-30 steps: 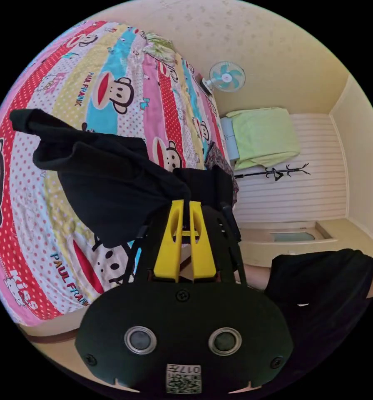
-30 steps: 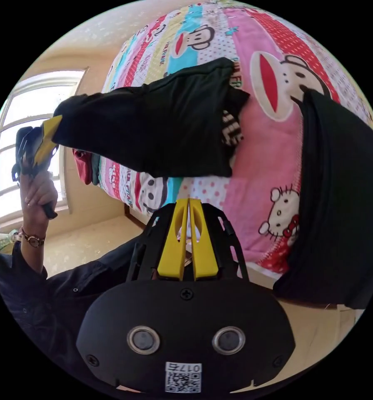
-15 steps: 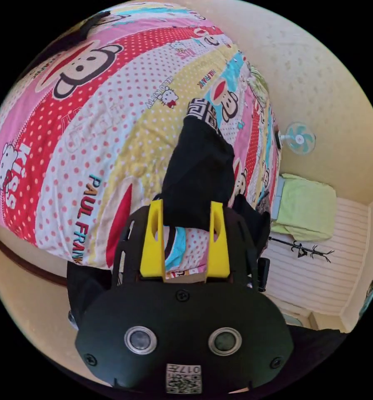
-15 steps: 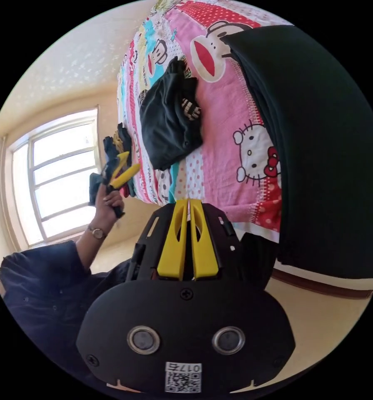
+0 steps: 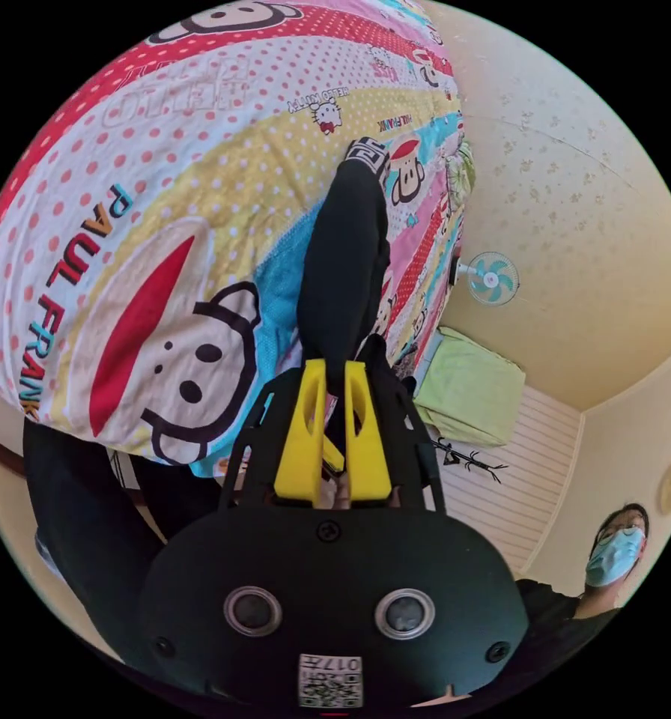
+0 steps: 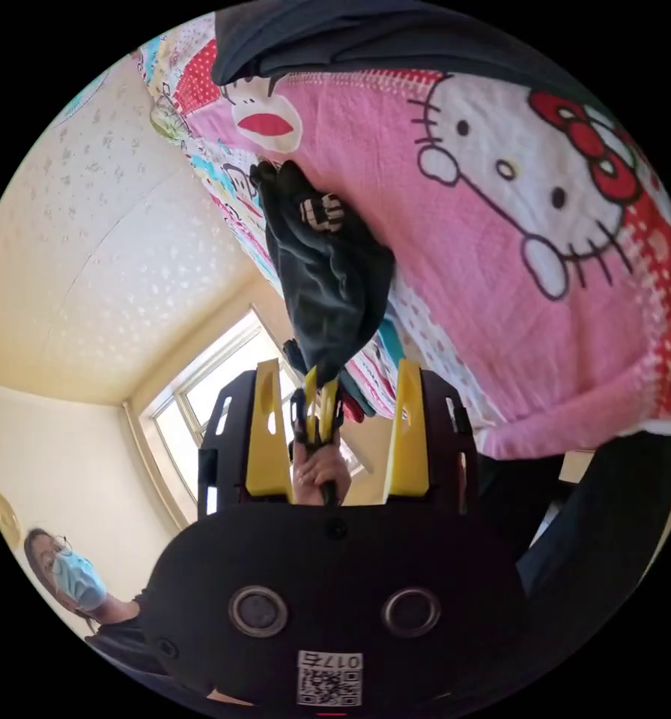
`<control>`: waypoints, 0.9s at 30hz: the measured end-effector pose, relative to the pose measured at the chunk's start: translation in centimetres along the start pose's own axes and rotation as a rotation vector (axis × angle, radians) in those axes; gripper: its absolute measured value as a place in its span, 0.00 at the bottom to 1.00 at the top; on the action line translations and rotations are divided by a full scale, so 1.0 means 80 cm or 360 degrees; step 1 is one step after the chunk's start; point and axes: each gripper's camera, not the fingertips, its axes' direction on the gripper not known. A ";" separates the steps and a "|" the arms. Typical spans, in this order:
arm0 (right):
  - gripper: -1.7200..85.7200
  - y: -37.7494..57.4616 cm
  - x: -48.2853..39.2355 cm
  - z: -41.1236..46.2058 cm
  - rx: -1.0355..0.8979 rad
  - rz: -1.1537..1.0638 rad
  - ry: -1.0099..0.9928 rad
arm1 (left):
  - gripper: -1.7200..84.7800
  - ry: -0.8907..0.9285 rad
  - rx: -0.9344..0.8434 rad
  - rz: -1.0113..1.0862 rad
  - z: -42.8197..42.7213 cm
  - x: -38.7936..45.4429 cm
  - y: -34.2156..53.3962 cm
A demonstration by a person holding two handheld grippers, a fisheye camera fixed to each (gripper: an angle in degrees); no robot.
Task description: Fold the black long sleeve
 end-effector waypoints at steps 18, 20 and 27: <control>0.04 0.147 -0.276 0.022 -0.0004 -0.0826 0.0505 | 0.27 0.0755 -0.0290 -0.0095 -0.182 0.124 0.103; 0.04 0.169 -0.300 0.044 -0.0001 -0.0853 0.0499 | 0.28 0.1009 -0.0336 -0.0204 -0.184 0.126 0.120; 0.04 0.259 -0.372 0.153 -0.0010 -0.1062 0.0515 | 0.28 0.1519 -0.0413 -0.0169 -0.234 0.216 0.126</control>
